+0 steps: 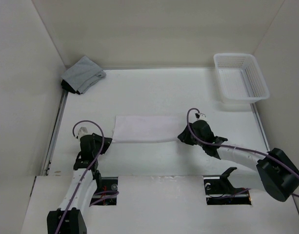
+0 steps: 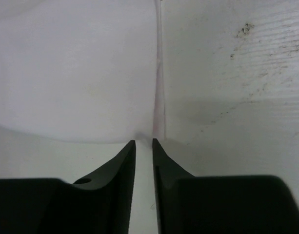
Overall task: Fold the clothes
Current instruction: Fold the tank top
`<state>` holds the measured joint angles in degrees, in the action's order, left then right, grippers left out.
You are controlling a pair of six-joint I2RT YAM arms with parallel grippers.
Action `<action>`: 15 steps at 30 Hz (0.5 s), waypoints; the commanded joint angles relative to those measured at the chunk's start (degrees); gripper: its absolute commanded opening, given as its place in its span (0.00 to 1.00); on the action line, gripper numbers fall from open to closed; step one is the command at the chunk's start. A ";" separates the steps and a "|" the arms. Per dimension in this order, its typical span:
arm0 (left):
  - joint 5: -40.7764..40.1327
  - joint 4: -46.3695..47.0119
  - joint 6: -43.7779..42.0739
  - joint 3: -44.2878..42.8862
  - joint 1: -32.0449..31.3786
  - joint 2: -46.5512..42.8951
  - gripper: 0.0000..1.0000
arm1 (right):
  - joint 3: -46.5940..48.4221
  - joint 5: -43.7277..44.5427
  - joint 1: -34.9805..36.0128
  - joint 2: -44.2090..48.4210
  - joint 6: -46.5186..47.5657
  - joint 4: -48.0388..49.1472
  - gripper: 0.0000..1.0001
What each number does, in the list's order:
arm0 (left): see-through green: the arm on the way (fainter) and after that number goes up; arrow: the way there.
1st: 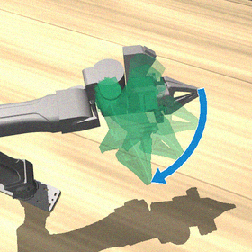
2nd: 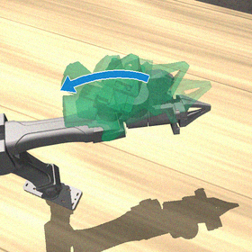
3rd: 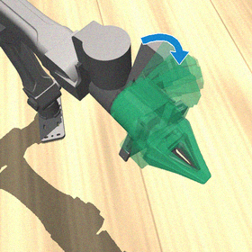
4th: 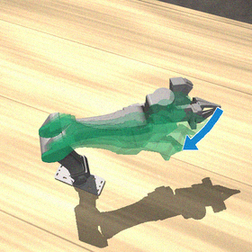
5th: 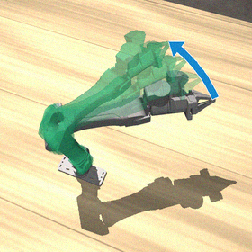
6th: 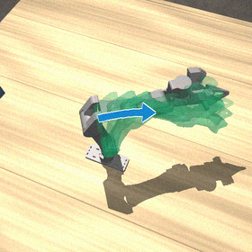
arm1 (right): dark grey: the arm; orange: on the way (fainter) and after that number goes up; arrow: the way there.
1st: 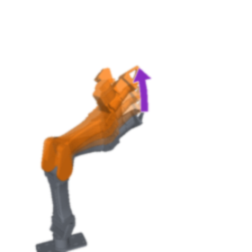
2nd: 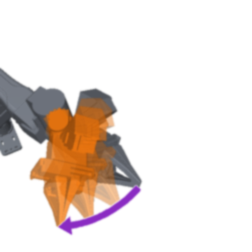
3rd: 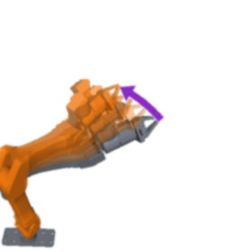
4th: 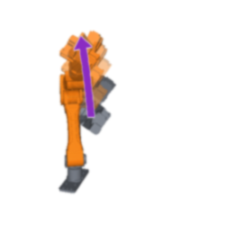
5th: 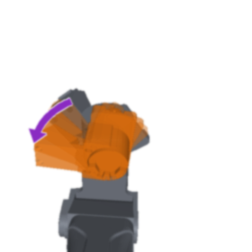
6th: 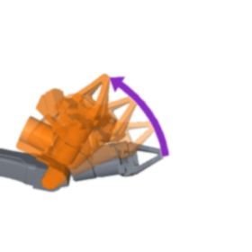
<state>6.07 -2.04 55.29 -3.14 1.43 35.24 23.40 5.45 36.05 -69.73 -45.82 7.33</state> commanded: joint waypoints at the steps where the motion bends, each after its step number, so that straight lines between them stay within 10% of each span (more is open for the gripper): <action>1: -1.76 -0.94 -0.71 -3.79 2.04 -2.54 0.17 | 1.12 -0.27 0.82 3.98 0.38 -2.13 0.32; 5: -3.86 2.12 -0.01 -8.02 -1.89 -1.24 0.17 | 1.56 -0.79 -3.12 5.32 1.61 -1.89 0.53; 15: -16.79 19.96 1.67 -14.44 -32.57 20.99 0.17 | 3.85 -10.37 -7.80 -14.98 -4.26 15.42 0.51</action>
<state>-5.58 9.89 56.25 -15.66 -28.05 52.99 27.07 -1.72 28.47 -81.62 -47.07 15.97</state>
